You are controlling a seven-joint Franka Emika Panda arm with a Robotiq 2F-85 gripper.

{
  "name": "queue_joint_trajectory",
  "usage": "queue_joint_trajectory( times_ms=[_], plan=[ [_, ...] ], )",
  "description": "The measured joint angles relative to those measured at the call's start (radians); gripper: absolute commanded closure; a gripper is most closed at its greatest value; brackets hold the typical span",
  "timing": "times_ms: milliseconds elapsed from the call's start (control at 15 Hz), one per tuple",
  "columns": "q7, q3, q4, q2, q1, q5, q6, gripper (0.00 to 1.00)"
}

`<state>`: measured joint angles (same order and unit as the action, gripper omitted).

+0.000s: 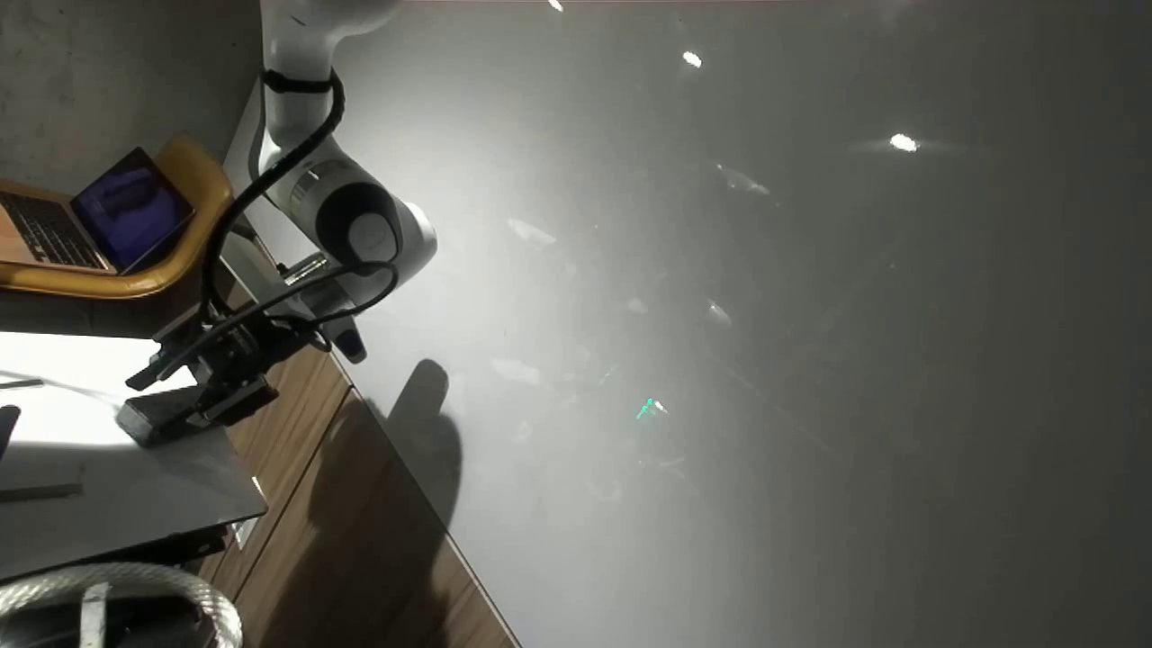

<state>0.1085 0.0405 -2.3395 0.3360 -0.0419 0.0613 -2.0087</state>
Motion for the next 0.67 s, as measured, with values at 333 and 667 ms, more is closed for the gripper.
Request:
queue_joint_trajectory(
  times_ms=[333, 667],
  plan=[
    [-0.004, 0.008, -0.044, -0.021, -0.035, 0.078, -0.067, 0.17],
    [-0.005, 0.009, -0.087, -0.039, -0.042, 0.116, -0.109, 0.25]
  ],
)
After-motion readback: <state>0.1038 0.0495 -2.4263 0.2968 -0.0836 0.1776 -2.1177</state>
